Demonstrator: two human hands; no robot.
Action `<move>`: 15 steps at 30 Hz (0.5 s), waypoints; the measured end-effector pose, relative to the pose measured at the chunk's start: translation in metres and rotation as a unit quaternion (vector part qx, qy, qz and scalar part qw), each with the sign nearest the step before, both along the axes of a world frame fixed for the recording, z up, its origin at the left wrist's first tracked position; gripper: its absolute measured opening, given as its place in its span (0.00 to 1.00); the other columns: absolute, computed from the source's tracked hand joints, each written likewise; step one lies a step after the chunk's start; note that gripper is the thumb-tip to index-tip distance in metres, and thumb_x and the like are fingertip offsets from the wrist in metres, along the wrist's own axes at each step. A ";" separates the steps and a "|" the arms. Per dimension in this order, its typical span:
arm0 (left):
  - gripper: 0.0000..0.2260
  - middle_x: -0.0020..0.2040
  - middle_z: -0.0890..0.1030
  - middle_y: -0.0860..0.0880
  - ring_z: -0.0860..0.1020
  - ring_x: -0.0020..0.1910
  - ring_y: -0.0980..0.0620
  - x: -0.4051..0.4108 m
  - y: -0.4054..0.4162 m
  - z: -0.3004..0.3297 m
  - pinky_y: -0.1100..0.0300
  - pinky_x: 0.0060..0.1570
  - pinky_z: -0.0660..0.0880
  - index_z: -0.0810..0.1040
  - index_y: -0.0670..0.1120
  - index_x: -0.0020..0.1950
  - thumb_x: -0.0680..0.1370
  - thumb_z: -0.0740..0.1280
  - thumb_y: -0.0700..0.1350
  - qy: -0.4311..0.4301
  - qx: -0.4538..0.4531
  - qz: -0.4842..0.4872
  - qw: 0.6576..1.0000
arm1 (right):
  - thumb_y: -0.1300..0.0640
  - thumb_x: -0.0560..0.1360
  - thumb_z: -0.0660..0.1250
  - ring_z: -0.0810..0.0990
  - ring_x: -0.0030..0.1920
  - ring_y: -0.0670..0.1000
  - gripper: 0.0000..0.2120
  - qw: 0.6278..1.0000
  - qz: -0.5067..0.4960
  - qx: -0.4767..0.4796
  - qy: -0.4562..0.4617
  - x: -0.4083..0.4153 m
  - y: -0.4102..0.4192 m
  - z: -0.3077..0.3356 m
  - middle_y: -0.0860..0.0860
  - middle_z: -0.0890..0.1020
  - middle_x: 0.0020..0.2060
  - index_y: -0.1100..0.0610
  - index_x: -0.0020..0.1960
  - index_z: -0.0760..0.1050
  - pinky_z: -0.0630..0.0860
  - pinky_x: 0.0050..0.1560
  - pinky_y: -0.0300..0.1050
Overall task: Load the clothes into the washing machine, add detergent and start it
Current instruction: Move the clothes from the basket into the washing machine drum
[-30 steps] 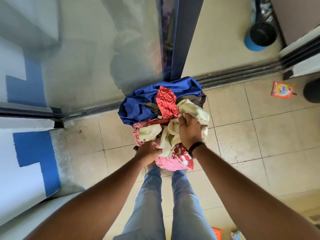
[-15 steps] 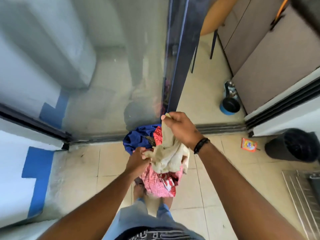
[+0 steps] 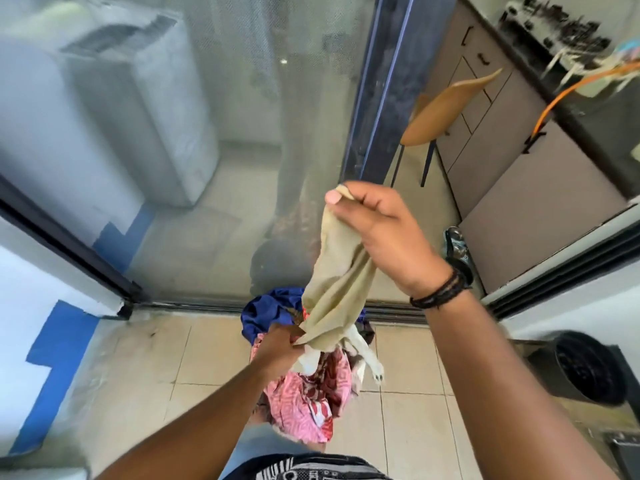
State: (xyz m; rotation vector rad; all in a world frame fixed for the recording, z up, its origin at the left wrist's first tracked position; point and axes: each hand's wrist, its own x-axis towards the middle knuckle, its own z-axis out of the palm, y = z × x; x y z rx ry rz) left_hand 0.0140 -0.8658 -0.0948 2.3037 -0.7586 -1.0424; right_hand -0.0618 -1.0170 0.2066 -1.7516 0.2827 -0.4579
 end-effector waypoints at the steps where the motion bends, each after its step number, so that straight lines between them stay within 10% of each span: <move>1: 0.06 0.33 0.74 0.52 0.72 0.29 0.57 -0.002 0.002 0.004 0.63 0.26 0.61 0.79 0.49 0.41 0.76 0.71 0.49 -0.001 -0.010 0.006 1.000 | 0.57 0.81 0.63 0.67 0.35 0.55 0.22 1.000 -0.009 0.003 -0.007 -0.001 -0.002 0.000 0.71 0.67 0.31 0.74 0.38 0.65 0.62 0.34 0.55; 9: 0.05 0.42 0.82 0.45 0.79 0.44 0.44 0.032 0.071 0.010 0.57 0.39 0.69 0.83 0.45 0.47 0.77 0.68 0.44 -0.020 0.055 0.138 0.989 | 0.57 0.81 0.64 0.65 0.33 0.51 0.21 0.996 -0.076 -0.003 0.044 -0.006 -0.034 -0.058 0.55 0.67 0.32 0.71 0.36 0.65 0.64 0.34 0.43; 15: 0.06 0.42 0.84 0.42 0.81 0.46 0.41 0.061 0.166 0.033 0.56 0.42 0.72 0.84 0.42 0.44 0.78 0.69 0.42 -0.018 0.039 0.264 0.964 | 0.37 0.70 0.65 0.69 0.35 0.50 0.30 0.986 -0.091 -0.019 0.140 0.015 -0.022 -0.127 0.53 0.69 0.30 0.67 0.38 0.72 0.69 0.39 0.49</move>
